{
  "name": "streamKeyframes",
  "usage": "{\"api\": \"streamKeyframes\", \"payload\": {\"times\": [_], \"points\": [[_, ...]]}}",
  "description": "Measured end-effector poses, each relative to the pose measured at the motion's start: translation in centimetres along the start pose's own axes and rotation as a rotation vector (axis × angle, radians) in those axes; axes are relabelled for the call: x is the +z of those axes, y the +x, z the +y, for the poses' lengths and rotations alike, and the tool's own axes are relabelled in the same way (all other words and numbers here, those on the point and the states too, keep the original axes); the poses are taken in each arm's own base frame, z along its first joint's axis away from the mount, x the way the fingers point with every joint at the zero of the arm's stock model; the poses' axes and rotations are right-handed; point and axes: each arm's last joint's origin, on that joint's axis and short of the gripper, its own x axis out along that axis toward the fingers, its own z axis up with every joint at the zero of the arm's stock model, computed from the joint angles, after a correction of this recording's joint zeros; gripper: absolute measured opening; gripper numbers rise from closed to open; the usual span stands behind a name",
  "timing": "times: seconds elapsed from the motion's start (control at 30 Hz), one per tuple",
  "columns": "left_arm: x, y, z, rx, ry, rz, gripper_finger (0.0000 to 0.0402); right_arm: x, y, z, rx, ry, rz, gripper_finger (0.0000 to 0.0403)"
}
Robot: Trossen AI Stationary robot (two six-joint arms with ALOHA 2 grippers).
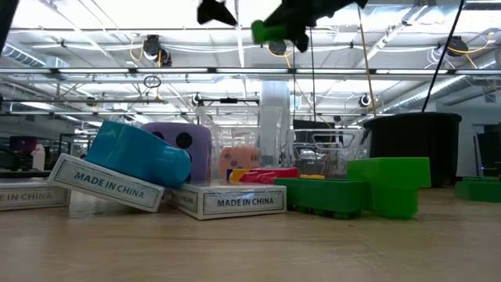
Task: Pick & Place Toys
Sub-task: Put the top light green game piece into the right transparent bin
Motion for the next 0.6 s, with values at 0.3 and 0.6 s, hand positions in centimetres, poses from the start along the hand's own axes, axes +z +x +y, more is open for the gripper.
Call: {"api": "streamKeyframes", "payload": {"times": [0.3,0.6], "points": [[-1.5,-11.2,-1.2,0.154,0.019,-0.383,0.0294,-0.1,-1.7,-1.6,-0.223,0.017,-0.049,0.0135],[-4.2,-12.6,-2.7,0.108,0.079,-0.661,0.0258,-5.2,-1.6,-2.7,-0.398,0.127,-0.210,0.0135]]}}
